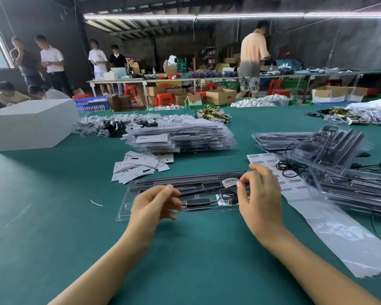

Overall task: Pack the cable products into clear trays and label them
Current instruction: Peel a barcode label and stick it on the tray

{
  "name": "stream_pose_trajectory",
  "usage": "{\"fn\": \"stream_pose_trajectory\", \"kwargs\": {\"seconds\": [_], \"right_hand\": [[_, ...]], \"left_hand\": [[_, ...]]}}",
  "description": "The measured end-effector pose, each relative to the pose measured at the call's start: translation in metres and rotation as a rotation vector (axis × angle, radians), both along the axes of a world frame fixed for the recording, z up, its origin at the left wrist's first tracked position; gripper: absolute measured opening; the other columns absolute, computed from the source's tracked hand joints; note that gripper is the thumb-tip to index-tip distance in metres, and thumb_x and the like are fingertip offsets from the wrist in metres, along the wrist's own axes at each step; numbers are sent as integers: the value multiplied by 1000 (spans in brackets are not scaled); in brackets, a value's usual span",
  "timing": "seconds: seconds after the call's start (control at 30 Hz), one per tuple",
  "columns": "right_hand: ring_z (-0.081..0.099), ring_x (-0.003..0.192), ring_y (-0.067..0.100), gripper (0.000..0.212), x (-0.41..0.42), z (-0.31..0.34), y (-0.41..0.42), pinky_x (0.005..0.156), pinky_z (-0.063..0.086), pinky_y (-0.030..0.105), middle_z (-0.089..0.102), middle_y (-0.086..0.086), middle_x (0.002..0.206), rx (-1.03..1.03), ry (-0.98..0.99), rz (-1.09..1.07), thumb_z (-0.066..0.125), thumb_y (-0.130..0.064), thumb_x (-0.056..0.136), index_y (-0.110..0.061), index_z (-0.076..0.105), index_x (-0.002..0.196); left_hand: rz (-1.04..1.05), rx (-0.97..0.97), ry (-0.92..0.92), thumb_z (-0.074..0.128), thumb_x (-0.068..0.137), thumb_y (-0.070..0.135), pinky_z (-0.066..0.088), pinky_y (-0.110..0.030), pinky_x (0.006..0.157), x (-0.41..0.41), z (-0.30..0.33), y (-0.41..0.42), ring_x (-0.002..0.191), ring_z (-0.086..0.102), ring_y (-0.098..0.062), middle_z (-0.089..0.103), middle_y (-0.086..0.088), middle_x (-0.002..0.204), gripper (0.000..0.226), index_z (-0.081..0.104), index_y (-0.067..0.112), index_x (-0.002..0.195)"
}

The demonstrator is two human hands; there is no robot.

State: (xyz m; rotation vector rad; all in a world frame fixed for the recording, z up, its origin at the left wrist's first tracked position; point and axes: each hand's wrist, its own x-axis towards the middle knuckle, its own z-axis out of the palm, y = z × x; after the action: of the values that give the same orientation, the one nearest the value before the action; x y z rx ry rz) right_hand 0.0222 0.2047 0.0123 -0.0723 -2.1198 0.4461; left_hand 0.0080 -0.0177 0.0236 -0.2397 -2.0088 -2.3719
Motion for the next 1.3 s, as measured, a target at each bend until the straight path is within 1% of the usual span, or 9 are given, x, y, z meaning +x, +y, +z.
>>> {"fn": "stream_pose_trajectory", "kwargs": {"seconds": [0.07, 0.17, 0.3, 0.43, 0.63, 0.73, 1.07, 1.17, 1.3], "right_hand": [[58, 101, 36, 11, -1, -1, 1, 87, 43, 42, 61, 18, 104, -39, -2, 70, 70, 3, 78, 0, 60, 80], [53, 97, 25, 7, -4, -3, 6, 84, 38, 31, 59, 6, 98, -248, -93, 115, 64, -3, 86, -5, 58, 83], [55, 89, 13, 7, -10, -2, 16, 75, 40, 26, 57, -7, 95, -696, -219, 164, 59, -17, 91, -20, 55, 86], [55, 75, 10, 3, -13, 1, 25, 59, 37, 24, 61, -6, 82, -930, -245, 144, 57, -20, 90, -20, 57, 87], [52, 69, 6, 3, -14, 1, 30, 56, 35, 23, 60, -5, 79, -928, -226, 95, 55, -17, 90, -16, 58, 88], [52, 71, 6, 2, -13, 2, 31, 57, 36, 24, 60, -5, 82, -903, -213, 73, 56, -17, 90, -15, 57, 90], [57, 87, 13, 2, -8, 8, 18, 72, 44, 29, 62, -2, 94, -780, -219, 145, 58, -20, 89, -21, 58, 88], [58, 81, 11, 4, -8, 15, 10, 67, 41, 24, 65, -3, 89, -883, -262, 247, 60, -21, 89, -20, 61, 86], [59, 80, 15, 8, -9, 27, -6, 77, 48, 31, 70, 1, 86, -1121, -363, 392, 65, -20, 88, -13, 66, 84]], "left_hand": [[299, -191, 90, 56, 95, 21, 48, -28, 54, -13, 0, -16, 57, 61, -14, 66, -1, 63, 26, 69, 12, 75], [632, -518, 56, 51, 96, 26, 43, -37, 72, -34, -5, -44, 77, 59, -24, 68, -2, 82, 23, 67, 14, 85], [645, -752, -100, 42, 94, 21, 39, -34, 82, -48, -16, -66, 101, 53, -28, 63, -6, 116, 29, 61, 17, 116], [600, -786, -73, 44, 93, 18, 32, -28, 74, -46, -20, -60, 86, 49, -20, 60, 5, 95, 29, 62, 18, 116], [658, -784, -41, 46, 90, 15, 31, -28, 69, -47, -20, -61, 81, 50, -18, 59, 9, 82, 21, 65, 22, 96], [641, -772, -11, 45, 89, 14, 31, -23, 59, -45, -21, -57, 78, 53, -13, 64, 12, 80, 22, 64, 26, 88], [600, -756, -2, 45, 88, 13, 34, -24, 59, -47, -22, -56, 82, 56, -15, 65, 11, 81, 25, 61, 28, 77], [599, -770, -4, 46, 90, 14, 35, -28, 69, -49, -23, -55, 85, 54, -17, 62, 9, 83, 21, 64, 24, 85], [573, -751, -27, 48, 89, 18, 37, -28, 70, -51, -23, -56, 84, 56, -17, 62, 13, 81, 20, 67, 25, 87]]}}
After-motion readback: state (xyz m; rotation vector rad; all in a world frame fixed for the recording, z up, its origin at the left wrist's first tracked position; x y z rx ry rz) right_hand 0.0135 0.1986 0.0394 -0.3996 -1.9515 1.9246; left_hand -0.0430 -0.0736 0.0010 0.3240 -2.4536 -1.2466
